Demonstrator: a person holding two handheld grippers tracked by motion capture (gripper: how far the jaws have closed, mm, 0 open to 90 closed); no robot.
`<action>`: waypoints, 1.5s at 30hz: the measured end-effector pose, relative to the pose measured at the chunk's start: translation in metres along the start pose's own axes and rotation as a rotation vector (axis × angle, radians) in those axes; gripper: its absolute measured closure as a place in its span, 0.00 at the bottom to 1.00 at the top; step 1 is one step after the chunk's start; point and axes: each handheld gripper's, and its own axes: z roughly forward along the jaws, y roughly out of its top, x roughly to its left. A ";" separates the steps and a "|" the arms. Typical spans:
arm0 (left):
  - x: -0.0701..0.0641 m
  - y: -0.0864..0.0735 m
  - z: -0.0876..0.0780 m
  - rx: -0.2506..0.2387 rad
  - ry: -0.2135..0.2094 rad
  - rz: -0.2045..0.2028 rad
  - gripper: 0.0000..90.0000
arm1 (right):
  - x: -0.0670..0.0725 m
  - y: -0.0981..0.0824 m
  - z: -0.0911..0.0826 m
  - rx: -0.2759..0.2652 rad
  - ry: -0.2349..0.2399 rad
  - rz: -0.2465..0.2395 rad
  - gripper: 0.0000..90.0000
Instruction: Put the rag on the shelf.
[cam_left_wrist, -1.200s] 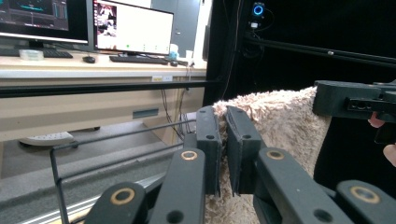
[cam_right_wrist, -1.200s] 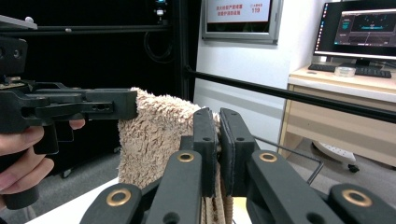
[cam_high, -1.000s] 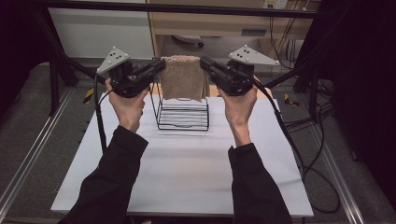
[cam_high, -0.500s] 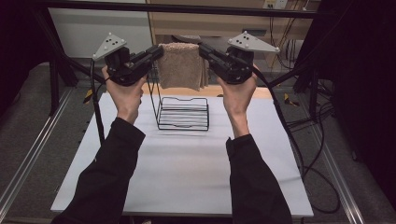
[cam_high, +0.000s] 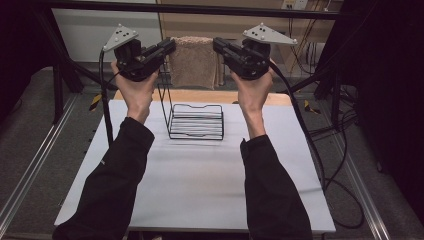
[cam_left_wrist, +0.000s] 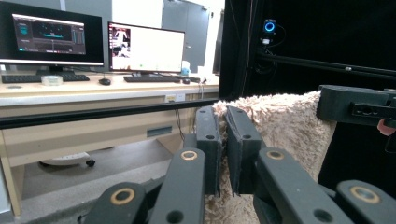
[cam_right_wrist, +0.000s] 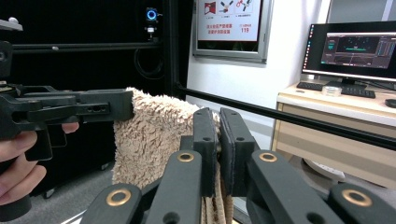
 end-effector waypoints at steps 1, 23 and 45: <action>0.001 0.000 0.002 0.005 0.002 0.002 0.93 | 0.000 0.000 0.000 0.000 0.000 0.000 0.96; 0.026 -0.008 0.032 0.047 0.038 0.000 0.93 | -0.022 -0.009 0.036 0.036 -0.020 0.018 0.96; 0.036 -0.034 0.040 0.096 0.049 0.009 0.93 | -0.031 -0.036 0.051 0.096 -0.013 0.036 0.96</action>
